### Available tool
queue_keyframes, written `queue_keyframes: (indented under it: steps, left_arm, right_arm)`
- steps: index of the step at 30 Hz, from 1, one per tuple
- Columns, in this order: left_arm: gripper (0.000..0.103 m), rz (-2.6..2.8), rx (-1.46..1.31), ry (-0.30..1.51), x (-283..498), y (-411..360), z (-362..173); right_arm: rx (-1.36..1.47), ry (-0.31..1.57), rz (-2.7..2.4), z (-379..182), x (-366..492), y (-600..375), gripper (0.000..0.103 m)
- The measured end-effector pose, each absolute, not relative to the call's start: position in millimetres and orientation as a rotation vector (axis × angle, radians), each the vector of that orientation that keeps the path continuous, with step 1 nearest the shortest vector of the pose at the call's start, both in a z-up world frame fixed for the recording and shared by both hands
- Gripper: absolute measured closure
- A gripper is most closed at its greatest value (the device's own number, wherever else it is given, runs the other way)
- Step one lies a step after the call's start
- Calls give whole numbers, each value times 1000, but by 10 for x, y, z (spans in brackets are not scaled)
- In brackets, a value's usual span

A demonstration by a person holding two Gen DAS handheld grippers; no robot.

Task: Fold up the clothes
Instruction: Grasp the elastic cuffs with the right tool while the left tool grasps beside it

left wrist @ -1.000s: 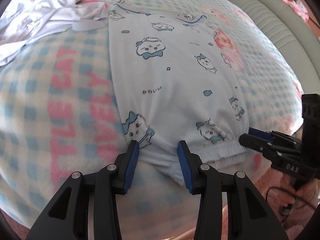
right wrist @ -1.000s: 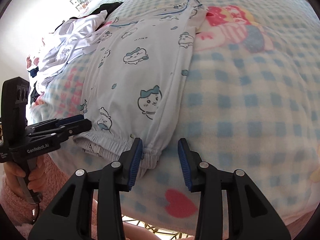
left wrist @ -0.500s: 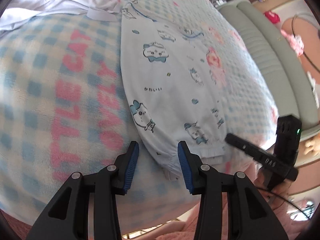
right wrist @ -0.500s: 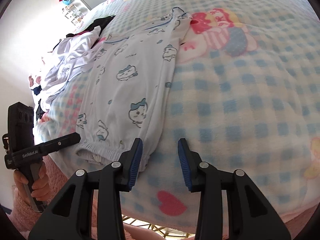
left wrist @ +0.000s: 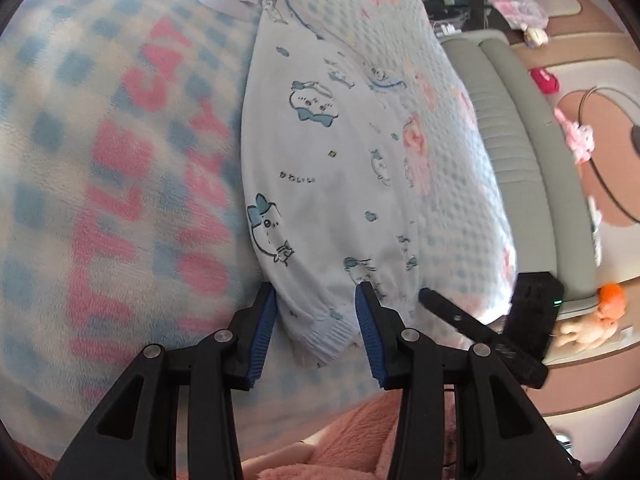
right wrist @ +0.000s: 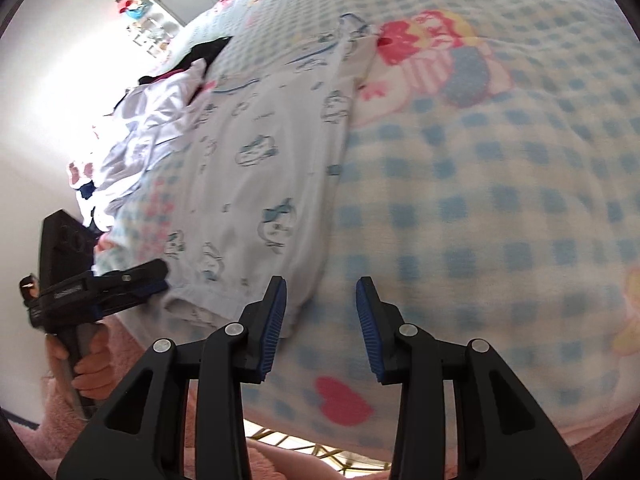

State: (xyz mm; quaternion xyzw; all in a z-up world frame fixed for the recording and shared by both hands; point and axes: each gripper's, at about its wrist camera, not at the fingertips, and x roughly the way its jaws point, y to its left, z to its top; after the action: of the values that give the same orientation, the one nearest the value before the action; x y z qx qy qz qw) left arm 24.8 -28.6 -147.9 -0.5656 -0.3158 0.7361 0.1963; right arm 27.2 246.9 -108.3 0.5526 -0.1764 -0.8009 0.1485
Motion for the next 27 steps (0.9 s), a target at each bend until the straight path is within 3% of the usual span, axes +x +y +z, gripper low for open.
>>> queue_keyframes:
  steps: [5, 8, 15, 23, 25, 27]
  left_arm:
    - [68, 2123, -1669, -735, 303, -215, -1497]
    - [70, 2109, -1669, -770, 331, -255, -1530]
    - [67, 1945, -1542, -986, 265, -231, -1656]
    - [66, 1948, -1584, -991, 249, -187, -1831]
    - [69, 1936, -1549, -1007, 276, -199, -1789]
    - [73, 1926, -1500, -1020, 295, -197, -1768]
  right_arm:
    - [1639, -336, -2301, -1167, 248, 2174, 66]
    - [1660, -295, -2313, -1193, 261, 2146, 66]
    - [1586, -586, -2154, -1217, 250, 2287, 64]
    - [1640, -502, -2160, -1344, 93, 2149, 64]
    - [1613, -521, -2153, -1318, 116, 2158, 74]
    - [1566, -551, -2138, -1294, 139, 2191, 78]
